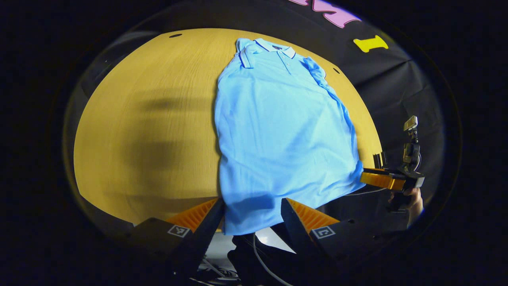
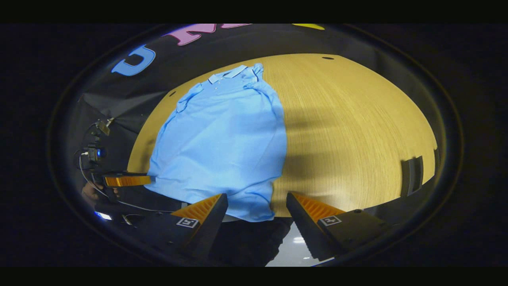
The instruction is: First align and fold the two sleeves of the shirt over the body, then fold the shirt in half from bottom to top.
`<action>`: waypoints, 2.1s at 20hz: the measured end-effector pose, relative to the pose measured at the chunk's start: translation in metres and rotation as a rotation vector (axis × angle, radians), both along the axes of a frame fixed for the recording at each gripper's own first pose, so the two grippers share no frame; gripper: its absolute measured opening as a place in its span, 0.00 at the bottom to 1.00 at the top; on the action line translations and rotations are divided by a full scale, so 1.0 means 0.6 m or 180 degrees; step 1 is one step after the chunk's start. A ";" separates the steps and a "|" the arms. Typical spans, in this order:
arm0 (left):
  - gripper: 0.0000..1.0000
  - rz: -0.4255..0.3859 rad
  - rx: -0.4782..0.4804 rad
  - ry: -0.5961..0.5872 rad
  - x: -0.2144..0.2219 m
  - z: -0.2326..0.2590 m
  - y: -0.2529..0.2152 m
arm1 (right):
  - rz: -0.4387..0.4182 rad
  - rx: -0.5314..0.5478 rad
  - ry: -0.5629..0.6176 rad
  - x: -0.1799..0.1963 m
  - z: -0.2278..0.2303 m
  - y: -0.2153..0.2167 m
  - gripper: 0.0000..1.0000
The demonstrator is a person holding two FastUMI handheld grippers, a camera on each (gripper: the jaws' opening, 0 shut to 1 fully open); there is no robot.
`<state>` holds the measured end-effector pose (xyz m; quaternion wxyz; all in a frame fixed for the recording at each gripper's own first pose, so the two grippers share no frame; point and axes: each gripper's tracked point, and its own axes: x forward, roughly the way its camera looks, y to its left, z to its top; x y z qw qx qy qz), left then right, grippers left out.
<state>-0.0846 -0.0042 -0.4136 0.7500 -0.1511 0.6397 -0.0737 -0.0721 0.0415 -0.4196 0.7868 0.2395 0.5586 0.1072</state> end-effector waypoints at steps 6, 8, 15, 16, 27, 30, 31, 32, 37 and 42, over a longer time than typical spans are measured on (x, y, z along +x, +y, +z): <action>0.94 -0.0276 0.0113 0.0112 -0.001 -0.008 -0.033 | 0.0216 -0.0082 0.0297 0.009 -0.010 0.012 0.80; 0.93 -0.0408 0.0191 0.0131 0.001 -0.011 -0.036 | 0.0328 -0.0165 0.0333 0.013 -0.014 0.015 0.79; 0.06 -0.0059 -0.0309 0.0074 0.017 -0.016 -0.073 | 0.0223 0.0074 0.0282 0.035 -0.024 0.030 0.10; 0.06 -0.0113 -0.0247 0.0005 0.022 -0.015 -0.064 | 0.0198 0.0137 0.0287 0.030 -0.021 0.030 0.10; 0.06 -0.0089 -0.0315 -0.0924 0.182 0.128 -0.020 | -0.0085 0.0566 -0.0569 0.162 0.112 -0.006 0.07; 0.06 -0.0005 -0.0289 -0.1175 0.264 0.165 -0.002 | -0.0117 0.0548 -0.0957 0.247 0.170 -0.028 0.10; 0.06 0.0012 -0.0262 -0.1249 0.291 0.174 0.003 | -0.0115 0.0511 -0.1074 0.279 0.185 -0.037 0.10; 0.06 0.0023 -0.0242 -0.1311 0.320 0.183 0.008 | -0.0119 0.0468 -0.1208 0.314 0.199 -0.043 0.05; 0.11 0.0243 -0.0054 -0.1652 0.506 0.219 0.041 | -0.0213 0.0318 -0.1617 0.512 0.240 -0.074 0.04; 0.06 0.0466 0.0235 -0.1697 0.699 0.161 0.073 | -0.0178 -0.0032 -0.1836 0.718 0.206 -0.085 0.04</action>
